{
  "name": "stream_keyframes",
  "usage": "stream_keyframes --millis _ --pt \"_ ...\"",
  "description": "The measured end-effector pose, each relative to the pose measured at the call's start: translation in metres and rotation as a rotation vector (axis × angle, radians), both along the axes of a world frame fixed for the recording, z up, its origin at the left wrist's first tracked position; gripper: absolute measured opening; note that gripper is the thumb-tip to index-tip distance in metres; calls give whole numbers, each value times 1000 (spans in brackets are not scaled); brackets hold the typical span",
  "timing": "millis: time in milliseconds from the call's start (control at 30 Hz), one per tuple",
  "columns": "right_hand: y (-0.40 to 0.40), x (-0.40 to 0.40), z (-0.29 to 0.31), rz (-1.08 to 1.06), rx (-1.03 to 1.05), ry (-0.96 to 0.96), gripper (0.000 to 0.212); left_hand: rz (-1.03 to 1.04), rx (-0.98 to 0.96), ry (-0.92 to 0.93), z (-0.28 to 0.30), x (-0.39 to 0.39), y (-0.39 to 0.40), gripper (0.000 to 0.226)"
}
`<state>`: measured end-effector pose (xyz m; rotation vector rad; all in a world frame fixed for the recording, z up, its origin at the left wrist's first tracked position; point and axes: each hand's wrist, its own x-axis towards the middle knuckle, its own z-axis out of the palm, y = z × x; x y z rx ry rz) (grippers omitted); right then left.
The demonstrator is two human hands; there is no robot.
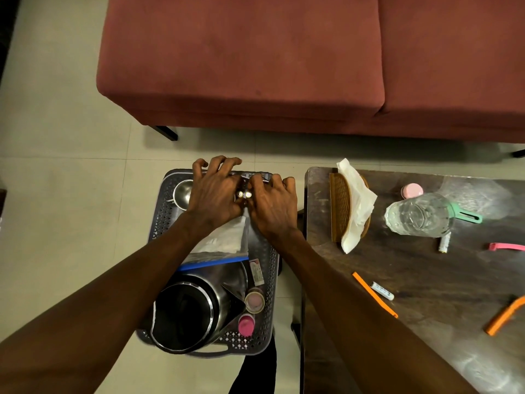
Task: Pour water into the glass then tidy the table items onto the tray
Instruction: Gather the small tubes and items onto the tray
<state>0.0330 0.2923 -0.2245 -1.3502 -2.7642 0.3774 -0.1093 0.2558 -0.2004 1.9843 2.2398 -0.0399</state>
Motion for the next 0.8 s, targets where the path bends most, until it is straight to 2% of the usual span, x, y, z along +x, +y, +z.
stream_keyframes --millis 300,400,567,633,733,800 --pt "-1 4 7 1 -8 -1 49 24 -55 36 8 4 -2 52" --pt "-2 9 15 -13 -26 48 44 59 -49 28 14 7 -4 53" --pt "-7 32 44 -191 -27 261 31 138 167 -121 40 31 2 39" --pt "-12 47 60 -304 -40 366 35 157 248 -162 55 51 10 34" --pt "-19 75 77 -473 -14 533 15 223 332 -261 77 89 25 30" --pt "-25 102 84 -564 -9 594 18 255 378 -345 90 119 33 28"
